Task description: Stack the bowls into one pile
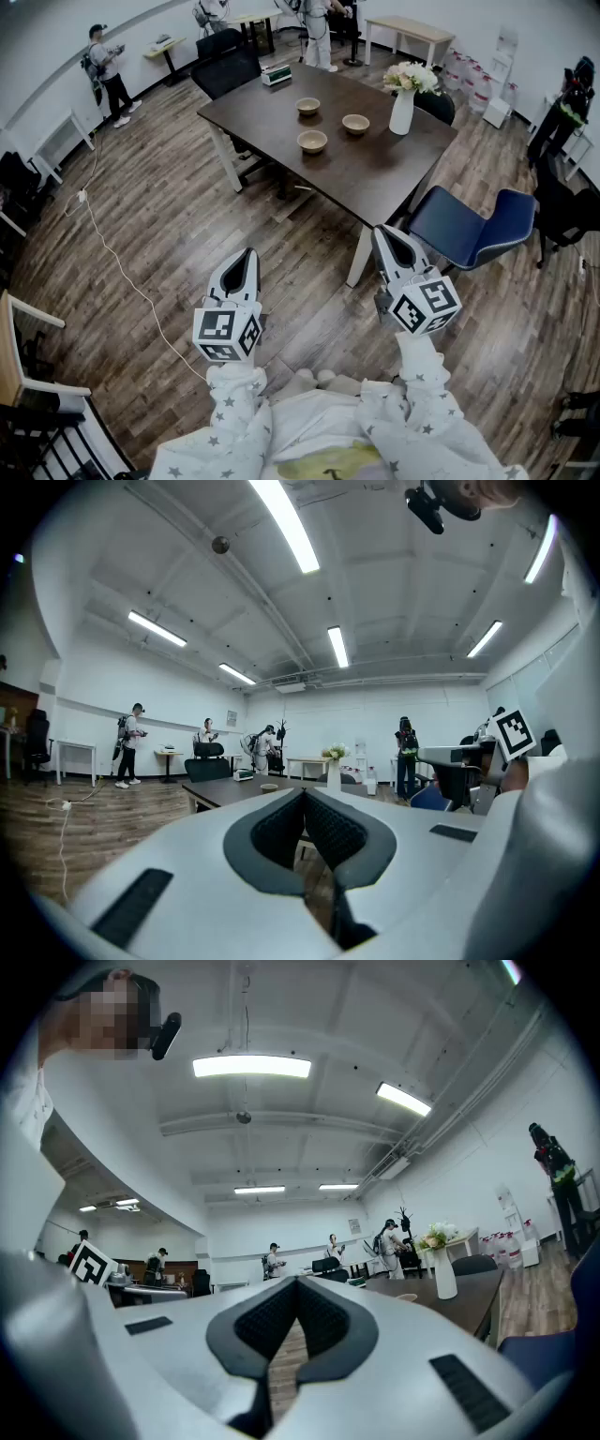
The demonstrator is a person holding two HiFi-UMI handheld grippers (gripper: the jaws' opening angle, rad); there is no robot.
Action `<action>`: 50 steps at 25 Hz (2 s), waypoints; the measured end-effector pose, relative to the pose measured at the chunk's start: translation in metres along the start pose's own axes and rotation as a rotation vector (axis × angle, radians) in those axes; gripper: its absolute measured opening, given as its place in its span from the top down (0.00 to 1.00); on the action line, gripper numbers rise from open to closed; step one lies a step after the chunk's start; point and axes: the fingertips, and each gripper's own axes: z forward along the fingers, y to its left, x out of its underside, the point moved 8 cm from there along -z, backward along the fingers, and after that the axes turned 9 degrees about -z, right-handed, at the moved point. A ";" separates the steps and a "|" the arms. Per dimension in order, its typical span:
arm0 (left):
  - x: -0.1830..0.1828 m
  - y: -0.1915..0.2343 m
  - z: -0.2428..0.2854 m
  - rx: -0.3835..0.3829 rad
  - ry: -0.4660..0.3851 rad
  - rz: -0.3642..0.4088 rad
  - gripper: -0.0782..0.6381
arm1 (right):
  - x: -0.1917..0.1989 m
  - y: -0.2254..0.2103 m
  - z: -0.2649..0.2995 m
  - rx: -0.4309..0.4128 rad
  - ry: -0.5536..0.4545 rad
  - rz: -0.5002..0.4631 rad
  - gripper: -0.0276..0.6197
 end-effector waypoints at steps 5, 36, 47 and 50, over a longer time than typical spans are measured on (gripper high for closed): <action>0.001 -0.009 0.002 0.003 0.003 0.002 0.85 | 0.001 -0.008 -0.007 0.004 -0.016 0.012 0.92; -0.011 0.078 0.108 -0.034 0.029 -0.012 0.85 | 0.039 -0.039 0.140 -0.035 0.004 0.113 0.92; -0.026 0.130 0.211 0.105 0.055 -0.012 0.85 | 0.052 -0.060 0.218 0.077 0.022 0.105 0.92; -0.023 0.133 0.229 0.150 0.074 -0.010 0.86 | 0.059 -0.067 0.224 0.120 0.039 0.110 0.92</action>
